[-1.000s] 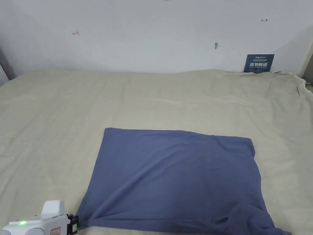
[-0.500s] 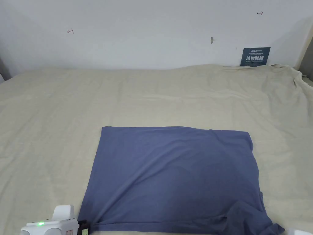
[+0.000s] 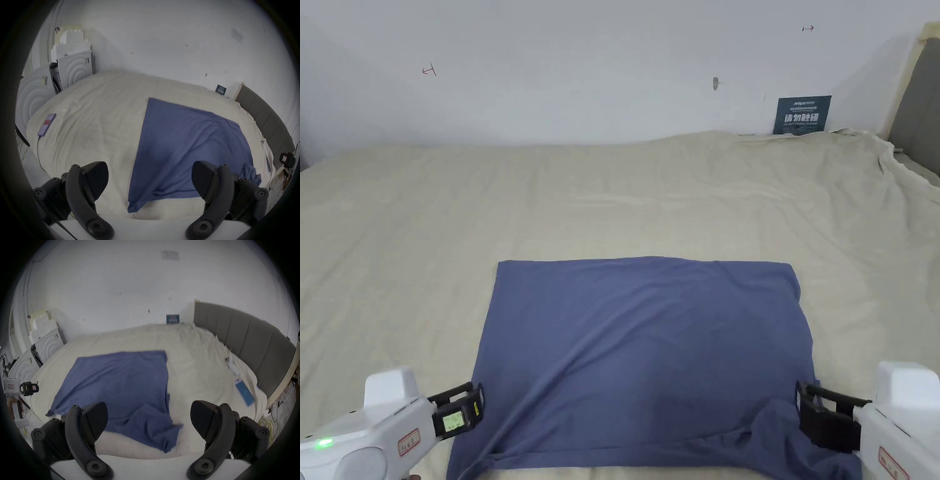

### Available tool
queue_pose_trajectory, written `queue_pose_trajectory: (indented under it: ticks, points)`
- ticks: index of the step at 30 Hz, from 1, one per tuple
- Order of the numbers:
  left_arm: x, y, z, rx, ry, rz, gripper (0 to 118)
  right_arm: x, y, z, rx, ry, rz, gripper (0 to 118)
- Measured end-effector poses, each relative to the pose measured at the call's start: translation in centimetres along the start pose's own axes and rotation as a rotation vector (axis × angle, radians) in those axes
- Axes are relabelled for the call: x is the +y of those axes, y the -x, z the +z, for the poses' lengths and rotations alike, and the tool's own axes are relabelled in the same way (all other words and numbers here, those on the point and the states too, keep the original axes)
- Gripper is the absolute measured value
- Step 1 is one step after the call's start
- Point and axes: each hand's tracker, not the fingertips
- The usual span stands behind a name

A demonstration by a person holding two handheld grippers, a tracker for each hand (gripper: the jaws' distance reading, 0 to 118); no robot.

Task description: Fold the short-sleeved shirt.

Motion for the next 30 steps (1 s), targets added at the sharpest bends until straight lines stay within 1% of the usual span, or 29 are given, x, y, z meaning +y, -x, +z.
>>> queue_pose_trajectory:
  ticks: [1,2,3,4,5,6,7,8,9,10,12,17,22,23,24,25,26,27,28,29,30]
  points:
    - [0.1,-0.2,0.4,0.01,-0.038,-0.011,104,0.3,0.3,0.2,-0.012,-0.021,0.021,104]
    - [0.0,-0.4,0.9,0.013,-0.078,-0.031,96,0.6,0.9,0.6,-0.034,-0.046,0.039,104]
    - [-0.1,-0.6,1.3,0.013,-0.113,-0.045,80,0.8,1.2,0.9,-0.05,-0.068,0.052,101]
    - [-0.2,-0.8,1.4,0.014,-0.13,-0.062,68,1.0,1.4,1.2,-0.055,-0.089,0.053,94]
    - [-0.3,-0.9,1.7,0.016,-0.144,-0.064,57,1.1,1.6,1.4,-0.054,-0.109,0.055,81]
    - [-0.4,-1.1,2.0,0.014,-0.16,-0.065,42,1.2,1.9,1.7,-0.052,-0.12,0.06,57]
    - [-0.6,-1.2,2.3,0.007,-0.171,-0.059,31,1.3,2.0,1.8,-0.056,-0.125,0.06,37]
    - [-0.7,-1.2,2.4,-0.002,-0.189,-0.052,17,1.3,2.2,1.9,-0.059,-0.133,0.062,18]
    - [-0.8,-1.4,2.6,-0.007,-0.198,-0.052,4,1.3,2.3,2.1,-0.056,-0.147,0.064,2]
    - [-0.9,-1.5,2.7,-0.01,-0.194,-0.059,0,1.3,2.4,2.2,-0.058,-0.163,0.061,1]
    - [-0.9,-1.4,2.4,-0.043,-0.155,-0.076,0,1.4,2.4,2.3,-0.035,-0.169,0.049,0]
    - [-1.5,-1.1,1.4,-0.043,-0.059,-0.073,0,1.3,2.3,2.3,-0.032,-0.163,0.04,0]
    - [-3.0,0.3,-1.3,-0.051,0.131,-0.029,1,0.9,1.5,2.1,-0.031,-0.144,0.015,0]
    - [-3.3,0.6,-1.8,-0.049,0.162,-0.022,7,0.8,1.4,2.1,-0.035,-0.141,0.015,0]
    - [-3.9,0.9,-2.3,-0.044,0.191,-0.015,20,0.7,1.3,2.1,-0.042,-0.136,0.017,0]
    - [-4.3,1.1,-2.7,-0.031,0.206,-0.007,20,0.6,1.1,2.1,-0.045,-0.133,0.019,0]
    - [-4.7,1.4,-3.2,-0.024,0.243,-0.004,24,0.4,0.9,2.0,-0.048,-0.129,0.019,0]
    - [-5.1,1.6,-3.7,-0.017,0.28,0.0,36,0.3,0.7,2.0,-0.05,-0.125,0.016,0]
    - [-5.5,1.8,-4.1,0.0,0.302,0.005,58,0.2,0.5,2.0,-0.052,-0.121,0.013,0]
    - [-6.0,1.9,-4.6,0.019,0.33,0.004,75,0.1,0.4,1.9,-0.054,-0.116,0.011,0]
    - [-6.4,2.0,-5.0,0.025,0.324,-0.004,90,0.0,0.2,1.9,-0.058,-0.11,0.009,0]
